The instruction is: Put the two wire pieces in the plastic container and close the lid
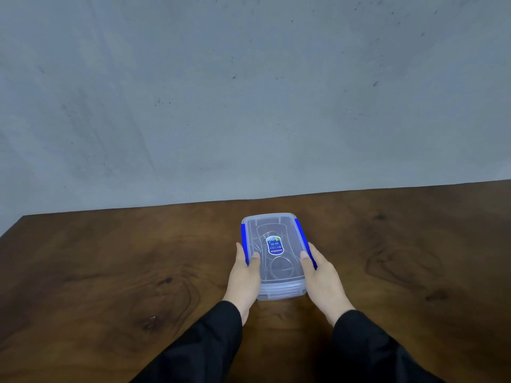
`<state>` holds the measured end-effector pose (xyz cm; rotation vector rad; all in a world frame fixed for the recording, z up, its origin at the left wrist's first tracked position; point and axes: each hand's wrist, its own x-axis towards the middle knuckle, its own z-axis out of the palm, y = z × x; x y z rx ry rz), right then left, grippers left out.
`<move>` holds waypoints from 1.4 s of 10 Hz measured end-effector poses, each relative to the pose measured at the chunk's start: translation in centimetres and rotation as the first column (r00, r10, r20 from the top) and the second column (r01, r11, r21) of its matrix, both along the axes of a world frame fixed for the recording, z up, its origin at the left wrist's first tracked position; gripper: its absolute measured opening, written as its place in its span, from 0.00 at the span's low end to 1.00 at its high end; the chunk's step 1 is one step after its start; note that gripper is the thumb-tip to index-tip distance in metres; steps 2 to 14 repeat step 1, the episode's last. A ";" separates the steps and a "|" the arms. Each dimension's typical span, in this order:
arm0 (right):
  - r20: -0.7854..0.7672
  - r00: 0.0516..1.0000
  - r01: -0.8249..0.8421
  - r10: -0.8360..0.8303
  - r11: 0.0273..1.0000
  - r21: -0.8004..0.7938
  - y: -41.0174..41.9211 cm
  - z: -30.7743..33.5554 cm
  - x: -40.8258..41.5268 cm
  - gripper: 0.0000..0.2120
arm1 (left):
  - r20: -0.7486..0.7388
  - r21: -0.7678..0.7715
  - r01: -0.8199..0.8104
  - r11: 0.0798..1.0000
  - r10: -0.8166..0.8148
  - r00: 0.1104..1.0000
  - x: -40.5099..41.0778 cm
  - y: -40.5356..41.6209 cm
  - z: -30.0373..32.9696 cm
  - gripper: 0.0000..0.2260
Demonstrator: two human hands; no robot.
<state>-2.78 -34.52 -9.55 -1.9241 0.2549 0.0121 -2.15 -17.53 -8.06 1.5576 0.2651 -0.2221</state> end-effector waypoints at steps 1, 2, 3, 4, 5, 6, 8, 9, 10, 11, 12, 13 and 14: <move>-0.024 0.987 0.161 -0.160 0.985 0.067 -1.3 -1.1 -1.7 0.33 | -0.021 -0.081 -0.147 0.986 0.146 0.989 -1.9 1.4 -0.9 0.30; -0.024 0.987 0.161 -0.160 0.985 0.067 -1.3 -1.1 -1.7 0.33 | -0.021 -0.081 -0.147 0.986 0.146 0.989 -1.9 1.4 -0.9 0.30; -0.024 0.987 0.161 -0.160 0.985 0.067 -1.3 -1.1 -1.7 0.33 | -0.021 -0.081 -0.147 0.986 0.146 0.989 -1.9 1.4 -0.9 0.30; -0.024 0.987 0.161 -0.160 0.985 0.067 -1.3 -1.1 -1.7 0.33 | -0.021 -0.081 -0.147 0.986 0.146 0.989 -1.9 1.4 -0.9 0.30; -0.024 0.987 0.161 -0.160 0.985 0.067 -1.3 -1.1 -1.7 0.33 | -0.021 -0.081 -0.147 0.986 0.146 0.989 -1.9 1.4 -0.9 0.30; -0.024 0.987 0.161 -0.160 0.985 0.067 -1.3 -1.1 -1.7 0.33 | -0.021 -0.081 -0.147 0.986 0.146 0.989 -1.9 1.4 -0.9 0.30; -0.024 0.987 0.161 -0.160 0.985 0.067 -1.3 -1.1 -1.7 0.33 | -0.021 -0.081 -0.147 0.986 0.146 0.989 -1.9 1.4 -0.9 0.30; -0.024 0.987 0.161 -0.160 0.985 0.067 -1.3 -1.1 -1.7 0.33 | -0.021 -0.081 -0.147 0.986 0.146 0.989 -1.9 1.4 -0.9 0.30; -0.024 0.987 0.161 -0.160 0.985 0.067 -1.3 -1.1 -1.7 0.33 | -0.021 -0.081 -0.147 0.986 0.146 0.989 -1.9 1.4 -0.9 0.30; -0.024 0.987 0.161 -0.160 0.985 0.067 -1.3 -1.1 -1.7 0.33 | -0.021 -0.081 -0.147 0.986 0.146 0.989 -1.9 1.4 -0.9 0.30; -0.024 0.987 0.161 -0.160 0.985 0.067 -1.3 -1.1 -1.7 0.33 | -0.021 -0.081 -0.147 0.986 0.146 0.989 -1.9 1.4 -0.9 0.30; -0.024 0.987 0.161 -0.160 0.985 0.067 -1.3 -1.1 -1.7 0.33 | -0.021 -0.081 -0.147 0.986 0.146 0.989 -1.9 1.4 -0.9 0.30; -0.024 0.987 0.161 -0.160 0.985 0.067 -1.3 -1.1 -1.7 0.33 | -0.021 -0.081 -0.147 0.986 0.146 0.989 -1.9 1.4 -0.9 0.30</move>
